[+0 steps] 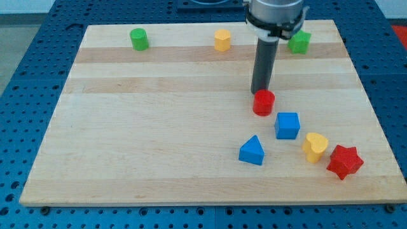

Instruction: Push green star above red circle

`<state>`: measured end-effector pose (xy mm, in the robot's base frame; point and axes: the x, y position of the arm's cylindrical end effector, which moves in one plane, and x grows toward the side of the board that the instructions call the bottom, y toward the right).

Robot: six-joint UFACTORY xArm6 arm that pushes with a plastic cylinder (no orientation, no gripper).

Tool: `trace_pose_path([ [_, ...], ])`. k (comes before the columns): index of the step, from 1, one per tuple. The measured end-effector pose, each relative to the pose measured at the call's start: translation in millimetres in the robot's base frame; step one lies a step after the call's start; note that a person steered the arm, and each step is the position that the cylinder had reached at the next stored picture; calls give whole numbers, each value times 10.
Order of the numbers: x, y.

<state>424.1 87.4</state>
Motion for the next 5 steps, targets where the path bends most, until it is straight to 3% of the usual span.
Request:
trace_pose_path([
  [1, 365, -69],
  [2, 430, -69],
  [3, 371, -58],
  [4, -176, 120],
  [5, -237, 558],
])
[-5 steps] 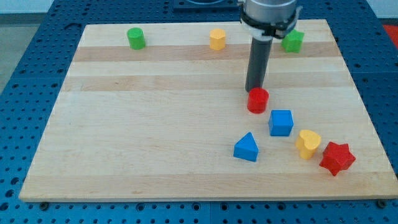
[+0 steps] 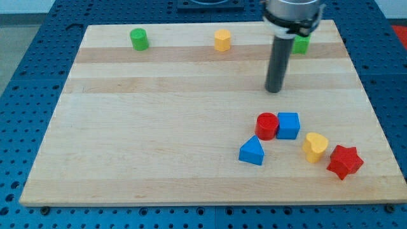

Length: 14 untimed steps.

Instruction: Push green star above red circle

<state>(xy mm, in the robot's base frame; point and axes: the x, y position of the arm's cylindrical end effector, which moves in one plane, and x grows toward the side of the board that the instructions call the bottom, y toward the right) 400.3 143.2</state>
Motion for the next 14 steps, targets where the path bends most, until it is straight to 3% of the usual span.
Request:
trace_pose_path([
  [2, -505, 1194],
  [3, -961, 1650],
  [4, -1492, 1509],
  [5, -1560, 1103],
  [6, -1076, 888],
  [7, -973, 620],
  [8, -1012, 1019],
  [9, -1498, 983],
  [10, -1563, 820],
  [11, -1077, 543],
  [12, -1083, 333],
  [13, -1491, 461],
  [14, -1526, -9],
])
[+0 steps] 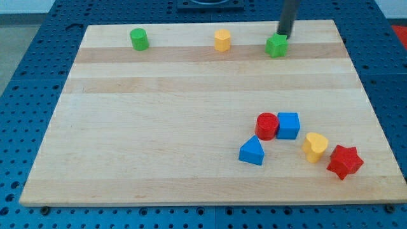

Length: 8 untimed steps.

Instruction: Push green star above red circle

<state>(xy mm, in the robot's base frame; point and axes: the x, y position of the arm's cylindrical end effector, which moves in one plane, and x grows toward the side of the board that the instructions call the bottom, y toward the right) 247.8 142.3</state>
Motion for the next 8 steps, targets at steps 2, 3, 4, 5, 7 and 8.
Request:
trace_pose_path([
  [2, 131, -220],
  [3, 121, -215],
  [4, 136, 248],
  [5, 457, -20],
  [7, 1020, -674],
  [8, 1228, -285],
])
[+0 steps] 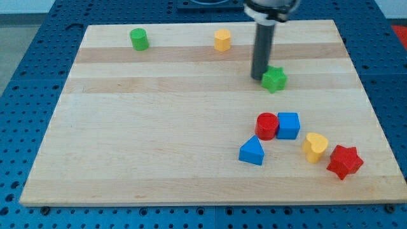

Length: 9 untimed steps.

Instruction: Push green star above red circle

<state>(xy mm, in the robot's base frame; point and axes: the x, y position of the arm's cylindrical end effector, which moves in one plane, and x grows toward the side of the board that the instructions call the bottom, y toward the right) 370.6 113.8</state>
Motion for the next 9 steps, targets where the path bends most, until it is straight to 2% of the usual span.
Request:
trace_pose_path([
  [2, -300, 690],
  [3, -51, 910],
  [5, 292, -24],
  [8, 1070, -117],
  [9, 841, -94],
])
